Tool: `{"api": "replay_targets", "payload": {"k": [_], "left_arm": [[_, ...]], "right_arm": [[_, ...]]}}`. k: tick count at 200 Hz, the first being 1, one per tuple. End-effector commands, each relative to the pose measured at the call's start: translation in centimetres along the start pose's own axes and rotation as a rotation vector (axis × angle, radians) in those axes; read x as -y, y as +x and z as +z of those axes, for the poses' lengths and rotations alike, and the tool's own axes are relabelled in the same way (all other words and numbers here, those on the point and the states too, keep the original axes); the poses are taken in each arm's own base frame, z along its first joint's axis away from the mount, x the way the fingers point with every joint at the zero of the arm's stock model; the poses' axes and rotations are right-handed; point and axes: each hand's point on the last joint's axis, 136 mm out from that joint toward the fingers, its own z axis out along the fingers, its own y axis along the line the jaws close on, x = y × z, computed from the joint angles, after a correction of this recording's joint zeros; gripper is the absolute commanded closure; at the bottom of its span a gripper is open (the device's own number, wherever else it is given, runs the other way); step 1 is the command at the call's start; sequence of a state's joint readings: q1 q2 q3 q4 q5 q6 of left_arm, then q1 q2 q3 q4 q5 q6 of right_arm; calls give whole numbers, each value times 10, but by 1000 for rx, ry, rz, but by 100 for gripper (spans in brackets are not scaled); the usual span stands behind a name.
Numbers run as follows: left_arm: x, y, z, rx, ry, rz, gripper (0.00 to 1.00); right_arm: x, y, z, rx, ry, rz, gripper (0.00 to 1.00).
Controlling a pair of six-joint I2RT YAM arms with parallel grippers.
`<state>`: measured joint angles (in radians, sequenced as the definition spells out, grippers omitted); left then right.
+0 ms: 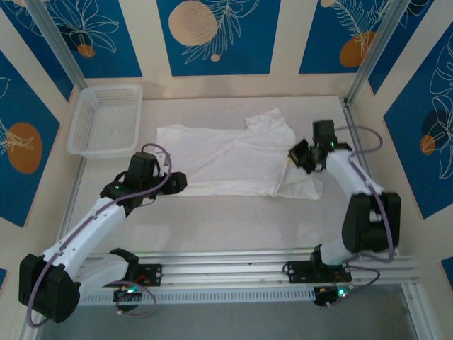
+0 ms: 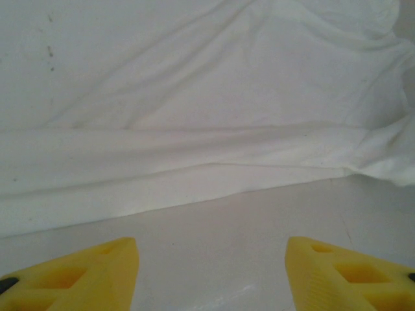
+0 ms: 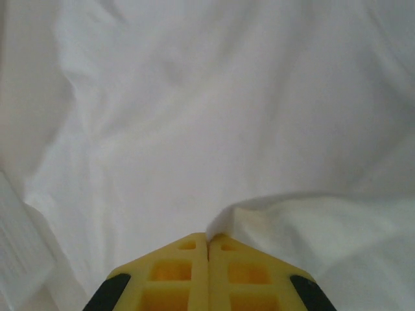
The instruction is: Fold the inside-out t-shirt
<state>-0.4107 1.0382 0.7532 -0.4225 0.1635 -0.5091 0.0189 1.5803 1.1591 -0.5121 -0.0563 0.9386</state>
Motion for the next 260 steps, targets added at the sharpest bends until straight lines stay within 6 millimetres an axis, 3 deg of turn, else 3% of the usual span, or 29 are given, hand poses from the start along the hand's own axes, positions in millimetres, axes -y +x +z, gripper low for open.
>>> {"api": "replay_targets", "payload": {"k": [1, 18, 37, 52, 72, 87, 101, 111, 132, 158, 174, 201, 224, 260], "left_arm": [[-7, 5, 5, -7, -32, -40, 39], [-8, 8, 5, -13, -30, -51, 38], [-14, 12, 6, -26, -60, -57, 38], [-25, 15, 8, -43, -118, -64, 38], [-44, 15, 14, -56, -232, -97, 38], [-63, 13, 21, -85, -359, -146, 50], [-78, 10, 32, -117, -444, -180, 83], [-86, 6, 45, -134, -463, -214, 100], [-95, -5, 72, -159, -424, -313, 100], [-121, -13, 92, -168, -478, -408, 100], [-139, 1, 102, -215, -520, -471, 100], [-156, 44, 106, -303, -542, -546, 100], [-154, 77, 92, -308, -515, -560, 100], [-147, 128, 53, -316, -509, -584, 100]], "right_arm": [[-19, -37, 32, 10, 64, 32, 100], [-31, -61, 56, -19, 82, 46, 100], [-36, -74, 73, -57, 91, 48, 81], [-36, -79, 67, -65, 86, 51, 70], [-30, -74, 43, -46, 59, 22, 67], [-8, -60, 29, -34, 56, 31, 69], [22, -41, 22, -34, 50, 77, 78], [44, -27, 22, -43, 40, 115, 87], [81, -5, 26, -85, 62, 170, 100], [117, 8, 28, -98, 118, 232, 100], [129, 13, 27, -109, 136, 260, 100], [149, 24, 24, -133, 209, 252, 100], [179, 35, 12, -155, 321, 272, 100], [207, 59, -9, -164, 314, 318, 99]]}}
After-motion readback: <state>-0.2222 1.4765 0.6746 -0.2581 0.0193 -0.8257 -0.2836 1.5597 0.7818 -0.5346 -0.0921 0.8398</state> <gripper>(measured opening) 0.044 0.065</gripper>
